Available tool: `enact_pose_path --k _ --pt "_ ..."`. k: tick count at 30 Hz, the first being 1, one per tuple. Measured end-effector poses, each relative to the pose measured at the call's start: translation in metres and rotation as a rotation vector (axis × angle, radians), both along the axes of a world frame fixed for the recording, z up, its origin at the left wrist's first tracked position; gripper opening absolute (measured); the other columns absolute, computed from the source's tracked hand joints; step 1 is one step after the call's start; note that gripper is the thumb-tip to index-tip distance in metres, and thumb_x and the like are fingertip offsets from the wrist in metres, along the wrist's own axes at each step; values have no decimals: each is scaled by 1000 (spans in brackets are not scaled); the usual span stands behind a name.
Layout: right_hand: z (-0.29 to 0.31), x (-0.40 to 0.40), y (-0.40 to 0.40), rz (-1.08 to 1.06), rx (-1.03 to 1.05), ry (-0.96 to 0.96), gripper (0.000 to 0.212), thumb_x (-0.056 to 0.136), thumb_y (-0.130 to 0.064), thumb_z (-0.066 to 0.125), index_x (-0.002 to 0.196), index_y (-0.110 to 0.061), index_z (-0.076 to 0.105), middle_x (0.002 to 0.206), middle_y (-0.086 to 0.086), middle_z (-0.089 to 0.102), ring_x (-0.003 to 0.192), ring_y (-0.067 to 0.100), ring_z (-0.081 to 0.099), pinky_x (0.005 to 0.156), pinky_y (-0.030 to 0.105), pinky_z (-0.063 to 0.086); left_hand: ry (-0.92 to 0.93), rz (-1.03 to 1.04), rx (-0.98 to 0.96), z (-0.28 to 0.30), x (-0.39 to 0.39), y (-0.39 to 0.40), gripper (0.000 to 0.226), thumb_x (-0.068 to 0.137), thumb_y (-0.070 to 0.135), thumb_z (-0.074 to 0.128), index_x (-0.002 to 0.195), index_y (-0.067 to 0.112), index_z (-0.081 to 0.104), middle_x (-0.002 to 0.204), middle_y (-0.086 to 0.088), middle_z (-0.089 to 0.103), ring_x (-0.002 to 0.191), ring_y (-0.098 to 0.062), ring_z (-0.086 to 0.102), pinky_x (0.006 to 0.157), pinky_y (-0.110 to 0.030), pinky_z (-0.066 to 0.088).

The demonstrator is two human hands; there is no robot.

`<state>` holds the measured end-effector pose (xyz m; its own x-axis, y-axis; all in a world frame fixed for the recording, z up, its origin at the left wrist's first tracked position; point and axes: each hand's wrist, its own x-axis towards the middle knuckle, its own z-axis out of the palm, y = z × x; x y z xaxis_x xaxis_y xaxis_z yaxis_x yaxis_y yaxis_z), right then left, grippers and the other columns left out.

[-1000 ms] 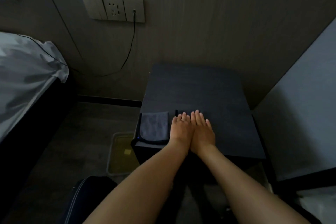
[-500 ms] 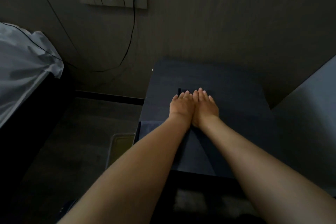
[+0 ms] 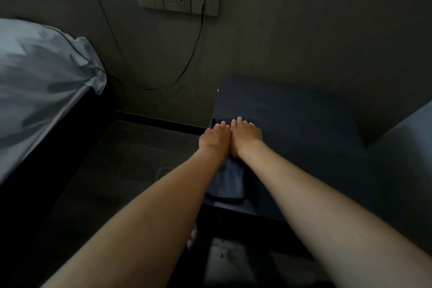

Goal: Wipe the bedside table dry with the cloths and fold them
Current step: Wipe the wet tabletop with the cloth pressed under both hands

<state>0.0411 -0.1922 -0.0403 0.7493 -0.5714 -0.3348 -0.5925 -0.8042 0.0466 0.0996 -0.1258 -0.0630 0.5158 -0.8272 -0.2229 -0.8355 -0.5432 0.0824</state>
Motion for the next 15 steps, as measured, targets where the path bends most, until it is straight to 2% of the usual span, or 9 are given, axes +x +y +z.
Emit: enact_pose_path --k 5,8,11,15 --pt "2 16 28 41 -11 11 61 105 -29 37 158 -11 12 166 10 8 151 26 16 120 38 18 46 63 26 9 9 30 48 108 15 27 156 11 20 162 -7 24 143 -30 35 111 -42 34" --pt "-5 20 38 33 -19 11 62 105 -28 39 157 -10 11 166 11 8 151 26 16 121 37 18 45 85 12 6 13 42 50 108 14 30 156 11 18 163 -7 19 147 -28 28 115 -41 29" --pt "-20 24 38 -12 -24 4 71 102 -31 43 157 -7 5 166 13 3 152 26 12 123 37 13 57 63 5 1 16 42 50 107 12 30 156 8 18 165 -8 11 151 -22 17 119 -36 21" --pt "-29 29 26 -41 -23 9 82 99 -32 49 158 -7 -2 166 12 -4 153 25 3 124 38 8 70 91 -31 -2 23 27 52 107 14 35 156 8 19 165 -9 12 147 -25 28 116 -37 29"
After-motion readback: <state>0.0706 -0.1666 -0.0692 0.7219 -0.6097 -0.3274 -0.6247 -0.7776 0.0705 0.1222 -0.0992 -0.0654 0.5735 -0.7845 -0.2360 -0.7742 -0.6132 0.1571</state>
